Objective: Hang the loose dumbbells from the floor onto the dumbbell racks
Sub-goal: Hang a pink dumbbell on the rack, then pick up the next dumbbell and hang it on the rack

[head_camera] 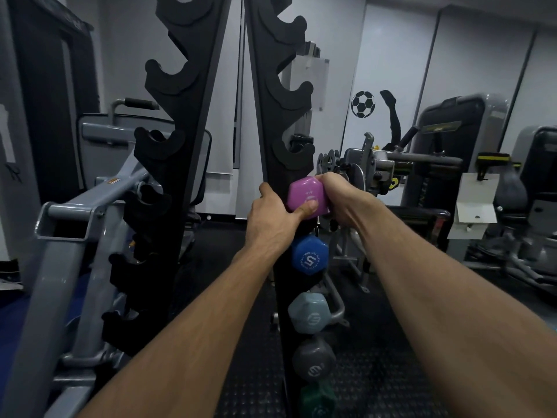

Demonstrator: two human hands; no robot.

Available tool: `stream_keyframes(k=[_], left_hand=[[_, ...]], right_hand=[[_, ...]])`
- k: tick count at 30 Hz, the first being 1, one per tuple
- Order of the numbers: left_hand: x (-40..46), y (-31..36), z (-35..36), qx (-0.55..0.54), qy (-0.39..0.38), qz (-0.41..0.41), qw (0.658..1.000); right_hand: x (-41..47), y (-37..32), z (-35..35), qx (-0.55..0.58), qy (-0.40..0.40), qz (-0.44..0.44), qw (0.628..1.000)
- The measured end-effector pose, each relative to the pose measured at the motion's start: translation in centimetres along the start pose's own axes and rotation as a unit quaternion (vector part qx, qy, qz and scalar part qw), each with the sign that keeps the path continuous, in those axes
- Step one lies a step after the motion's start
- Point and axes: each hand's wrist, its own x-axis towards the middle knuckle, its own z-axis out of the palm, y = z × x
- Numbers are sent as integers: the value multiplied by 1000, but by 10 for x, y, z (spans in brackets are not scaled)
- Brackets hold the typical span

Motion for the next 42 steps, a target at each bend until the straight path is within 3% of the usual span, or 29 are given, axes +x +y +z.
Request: stream_keyframes(k=[3, 8, 11, 20, 23, 27, 33, 37, 42], left_hand=[[-3, -3, -1, -24, 5, 4, 1000], [-20, -18, 5, -60, 31, 21, 997], [-37, -31, 10, -47, 67, 33, 996], [-100, -103, 33, -66, 92, 7, 994], [-125, -148, 48, -39, 50, -54, 997], [-166, -211, 69, 18, -66, -143, 987], [-244, -305, 96, 115, -272, -276, 915], [-286, -347, 113, 125, -317, -321, 883], [-335, -400, 135, 182, -370, -361, 836]], right_hand=[[-4, 1, -1, -7, 25, -26, 999], [-7, 22, 8, 57, 138, -93, 984], [-20, 37, 13, 18, 225, -154, 962], [-100, 137, 39, -65, 370, -265, 888], [-128, 196, 57, -76, 348, -254, 899], [-156, 281, 85, -111, 294, -184, 931], [-193, 408, 125, -188, 155, 5, 970], [-210, 469, 144, -215, 22, 110, 970], [-233, 543, 172, -266, -92, 211, 936]])
